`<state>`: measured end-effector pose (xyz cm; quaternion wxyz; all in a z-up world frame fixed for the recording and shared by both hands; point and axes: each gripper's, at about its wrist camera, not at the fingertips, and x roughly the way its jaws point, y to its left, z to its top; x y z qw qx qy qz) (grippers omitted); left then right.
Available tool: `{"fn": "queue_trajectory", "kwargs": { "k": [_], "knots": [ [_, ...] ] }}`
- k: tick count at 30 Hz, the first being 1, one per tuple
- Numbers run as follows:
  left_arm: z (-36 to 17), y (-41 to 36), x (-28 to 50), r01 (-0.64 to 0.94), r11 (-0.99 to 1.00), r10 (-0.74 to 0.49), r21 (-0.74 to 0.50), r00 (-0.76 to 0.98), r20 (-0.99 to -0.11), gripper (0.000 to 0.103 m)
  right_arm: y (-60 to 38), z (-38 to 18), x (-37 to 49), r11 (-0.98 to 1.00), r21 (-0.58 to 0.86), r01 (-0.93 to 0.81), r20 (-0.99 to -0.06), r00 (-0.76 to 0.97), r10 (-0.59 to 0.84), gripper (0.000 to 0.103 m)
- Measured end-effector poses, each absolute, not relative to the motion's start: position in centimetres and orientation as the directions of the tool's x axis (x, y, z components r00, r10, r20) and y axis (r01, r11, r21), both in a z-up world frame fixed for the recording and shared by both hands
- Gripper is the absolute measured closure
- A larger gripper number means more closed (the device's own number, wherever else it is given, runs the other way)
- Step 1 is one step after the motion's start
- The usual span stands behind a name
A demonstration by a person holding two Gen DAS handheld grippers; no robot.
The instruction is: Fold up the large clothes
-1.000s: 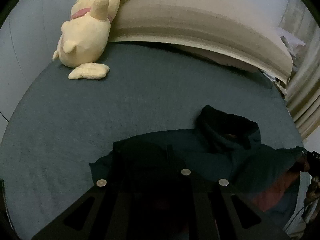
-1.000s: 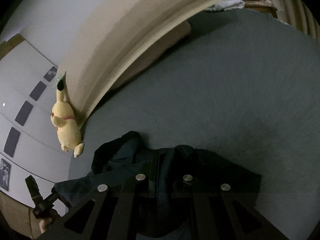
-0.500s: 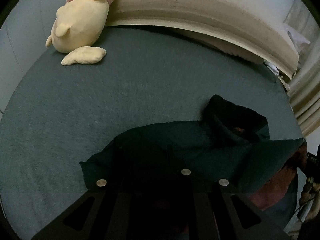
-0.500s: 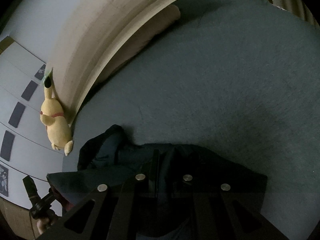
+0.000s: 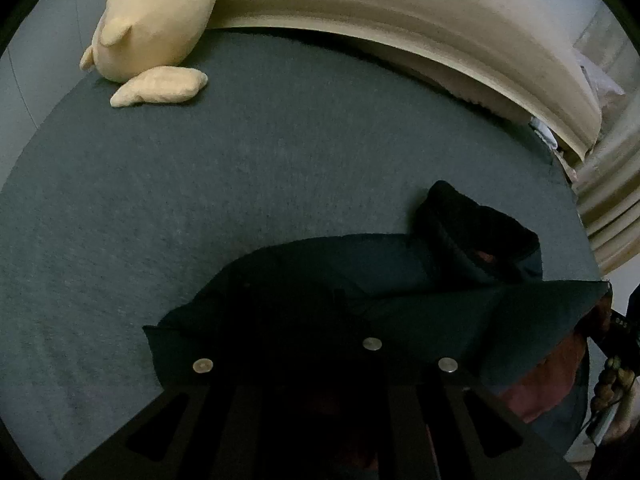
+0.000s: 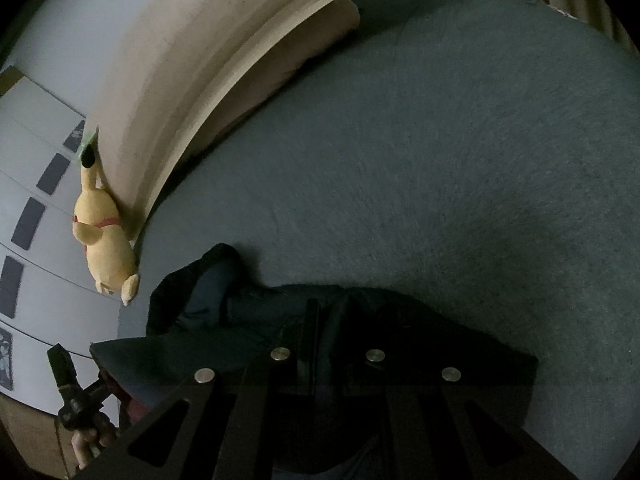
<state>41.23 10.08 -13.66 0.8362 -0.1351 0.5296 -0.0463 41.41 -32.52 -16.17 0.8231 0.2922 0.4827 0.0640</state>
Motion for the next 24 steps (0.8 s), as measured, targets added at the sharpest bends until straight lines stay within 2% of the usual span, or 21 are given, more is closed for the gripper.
{"fn": "queue_trajectory", "kwargs": {
  "k": [7,13,24],
  "knots": [
    [-13.8,10.4,42.0,-0.072,0.954,-0.24,-0.291,0.399,-0.885,0.096,-32.4,-16.1,41.9,0.823,0.537,0.185,-0.77,0.507,0.388,0.096],
    [-13.6,10.8,42.4,-0.083,0.945,-0.266,-0.316,0.364,-0.892,0.095,-33.4,-16.1,42.2,0.777,0.587,0.225,-0.76,0.484,0.434,0.094],
    [-13.6,13.0,42.1,-0.178,0.867,-0.385,-0.466,0.355,-0.852,0.093,-34.4,-15.5,41.4,0.695,0.669,0.264,-0.711,0.5,0.494,0.09]
  ]
}}
